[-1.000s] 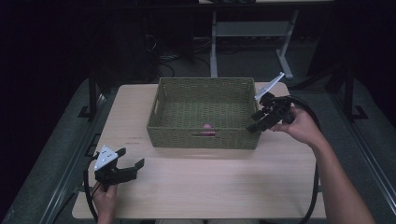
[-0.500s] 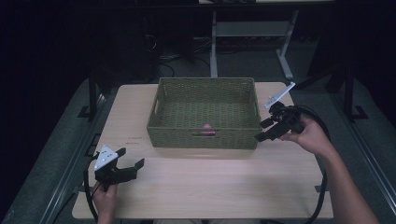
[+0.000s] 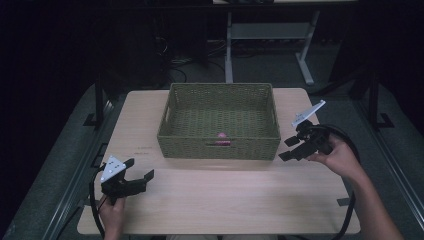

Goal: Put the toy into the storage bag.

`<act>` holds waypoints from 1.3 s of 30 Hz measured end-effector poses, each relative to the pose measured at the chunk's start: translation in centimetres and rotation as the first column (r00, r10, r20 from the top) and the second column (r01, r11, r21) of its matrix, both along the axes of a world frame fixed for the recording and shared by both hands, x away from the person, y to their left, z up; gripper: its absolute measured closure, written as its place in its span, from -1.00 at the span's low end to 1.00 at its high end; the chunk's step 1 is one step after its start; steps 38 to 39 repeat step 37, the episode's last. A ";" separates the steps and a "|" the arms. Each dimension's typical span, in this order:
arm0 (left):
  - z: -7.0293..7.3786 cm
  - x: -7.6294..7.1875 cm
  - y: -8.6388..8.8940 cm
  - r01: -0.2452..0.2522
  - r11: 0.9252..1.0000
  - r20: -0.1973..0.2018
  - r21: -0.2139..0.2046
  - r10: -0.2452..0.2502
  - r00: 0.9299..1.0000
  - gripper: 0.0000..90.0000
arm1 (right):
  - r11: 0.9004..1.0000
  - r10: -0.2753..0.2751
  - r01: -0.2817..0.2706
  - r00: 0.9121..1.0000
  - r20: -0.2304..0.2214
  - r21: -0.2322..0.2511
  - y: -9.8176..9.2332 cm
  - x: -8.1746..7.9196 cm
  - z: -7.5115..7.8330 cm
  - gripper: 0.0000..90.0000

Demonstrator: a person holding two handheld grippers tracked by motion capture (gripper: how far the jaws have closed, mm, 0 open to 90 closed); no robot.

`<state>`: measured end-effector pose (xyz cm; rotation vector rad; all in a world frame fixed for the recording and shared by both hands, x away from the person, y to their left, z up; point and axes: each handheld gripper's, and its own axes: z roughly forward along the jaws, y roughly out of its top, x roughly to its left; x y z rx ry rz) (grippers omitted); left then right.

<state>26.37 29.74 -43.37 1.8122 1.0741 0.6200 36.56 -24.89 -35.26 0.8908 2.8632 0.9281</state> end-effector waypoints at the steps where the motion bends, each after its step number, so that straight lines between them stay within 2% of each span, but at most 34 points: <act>1: 0.0 0.0 0.0 0.001 1.000 0.000 0.001 -0.001 1.000 -0.70 | 1.000 -0.001 0.001 1.000 -0.002 0.004 -0.1 -0.1 -0.2 -0.30; 14: 0.0 0.0 -0.1 0.000 1.000 0.002 0.005 0.000 1.000 -0.70 | 1.000 -0.026 0.027 0.999 -0.019 0.016 -1.3 -1.6 -2.7 -0.31; 21: -0.1 0.0 -0.1 0.002 1.000 0.000 0.003 -0.002 1.000 -0.70 | 0.999 -0.040 0.041 0.999 -0.017 0.028 -1.7 -2.4 -3.5 -0.33; 29: -0.1 0.0 0.0 0.001 1.000 0.000 0.002 -0.001 1.000 -0.70 | 0.999 -0.049 0.049 0.999 -0.013 0.019 -1.9 -3.4 -4.8 -0.35; 33: 0.0 0.0 -0.2 0.005 1.000 0.001 0.011 -0.005 1.000 -0.70 | 0.998 -0.053 0.054 0.998 -0.012 0.019 -1.9 -4.1 -5.3 -0.37; 37: 0.0 0.1 -0.1 0.004 1.000 0.001 0.008 -0.004 1.000 -0.70 | 0.998 -0.063 0.063 0.998 0.015 0.021 -1.7 -5.1 -5.3 -0.39; 39: 0.0 0.1 -0.1 0.004 1.000 0.001 0.008 -0.004 1.000 -0.70 | 0.998 -0.063 0.063 0.998 0.015 0.021 -1.7 -5.1 -5.3 -0.39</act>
